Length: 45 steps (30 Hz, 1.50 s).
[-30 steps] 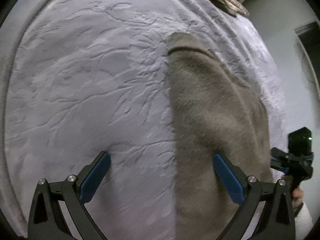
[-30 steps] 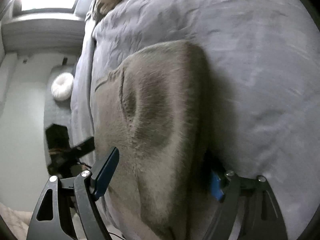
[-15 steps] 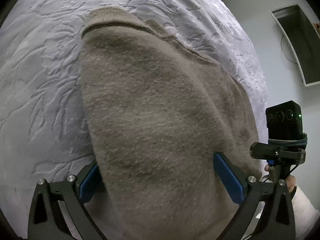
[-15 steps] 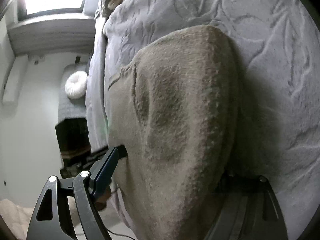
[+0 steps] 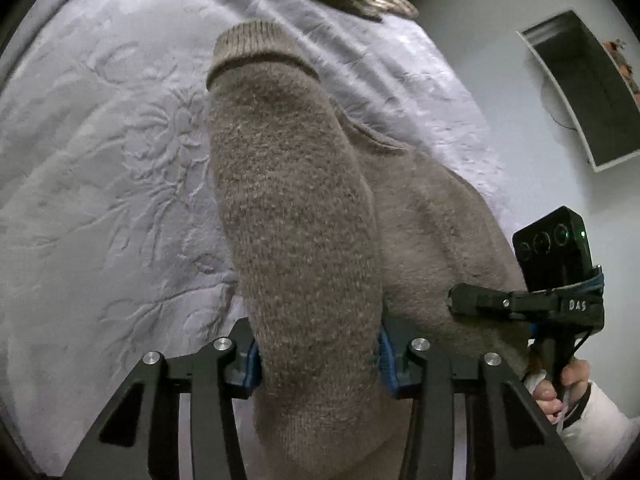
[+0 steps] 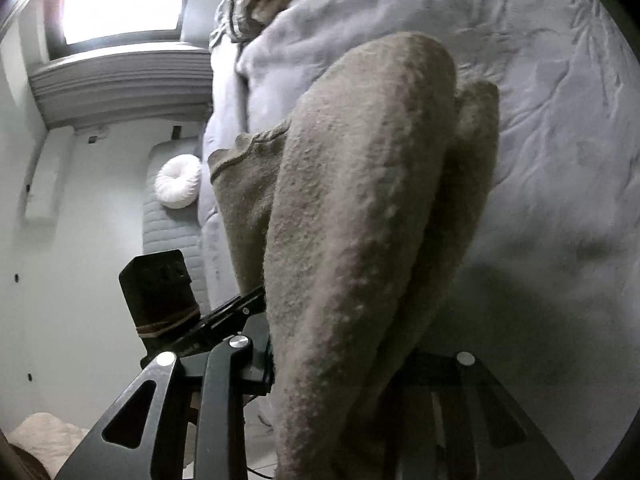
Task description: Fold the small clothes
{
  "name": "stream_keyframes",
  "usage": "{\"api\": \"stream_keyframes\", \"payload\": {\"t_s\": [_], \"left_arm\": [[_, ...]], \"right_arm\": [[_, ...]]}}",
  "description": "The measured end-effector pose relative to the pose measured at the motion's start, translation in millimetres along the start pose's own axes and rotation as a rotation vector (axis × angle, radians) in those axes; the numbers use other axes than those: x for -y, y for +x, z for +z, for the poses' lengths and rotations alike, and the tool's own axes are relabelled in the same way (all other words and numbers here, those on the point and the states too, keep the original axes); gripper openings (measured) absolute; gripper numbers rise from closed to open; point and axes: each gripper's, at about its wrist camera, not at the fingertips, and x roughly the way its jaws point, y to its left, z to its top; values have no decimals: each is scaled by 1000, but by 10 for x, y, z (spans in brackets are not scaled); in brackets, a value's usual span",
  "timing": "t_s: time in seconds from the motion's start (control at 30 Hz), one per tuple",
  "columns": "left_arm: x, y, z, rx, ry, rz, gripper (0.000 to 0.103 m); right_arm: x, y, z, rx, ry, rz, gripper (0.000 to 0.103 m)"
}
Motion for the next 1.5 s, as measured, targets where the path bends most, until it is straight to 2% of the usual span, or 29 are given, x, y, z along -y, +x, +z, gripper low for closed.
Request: {"api": "stream_keyframes", "payload": {"t_s": [0.13, 0.27, 0.47, 0.57, 0.6, 0.67, 0.8, 0.9, 0.97, 1.07, 1.1, 1.17, 1.27, 1.4, 1.5], "left_arm": [[19, -348, -111, 18, 18, -4, 46], [-130, -687, -274, 7, -9, -15, 46], [-408, -951, -740, -37, -52, 49, 47], [-634, -917, -1004, -71, -104, 92, 47], [-709, -889, -1078, -79, -119, 108, 47], [-858, -824, -1209, -97, -153, 154, 47], [-897, -1055, -1266, -28, -154, 149, 47], [-887, -1242, -1266, 18, -132, 185, 47], [-960, -1293, -1270, 39, -135, 224, 47], [-1032, -1178, -1245, 21, -151, 269, 47], [-1049, -1126, -1252, 12, -147, 283, 47], [-993, -934, -1250, -13, -112, 324, 47], [-889, -846, -1278, -14, -51, 399, 49], [-853, -895, -1294, -28, -42, 426, 49], [-864, -929, -1326, -42, -50, 440, 49]], "right_arm": [[-194, 103, -194, -22, 14, 48, 32], [-309, 339, -419, -68, 33, 70, 32], [-285, 976, -775, -177, 68, 43, 32], [-224, 1265, -838, -232, 65, -61, 35], [-233, 1313, -825, -240, 53, -112, 36], [-308, 1285, -786, -229, 25, -152, 41], [-508, 1106, -779, -187, -77, -299, 43], [-490, 922, -868, -134, -133, -435, 32], [-479, 856, -862, -106, -149, -520, 30], [-358, 888, -913, -93, -235, -667, 30], [-329, 911, -921, -88, -242, -686, 30], [-263, 866, -948, -67, -199, -671, 34], [-224, 656, -981, -23, -145, -681, 36], [-215, 359, -1078, 21, -85, -739, 36], [-252, 280, -1205, 22, -60, -759, 30]]}}
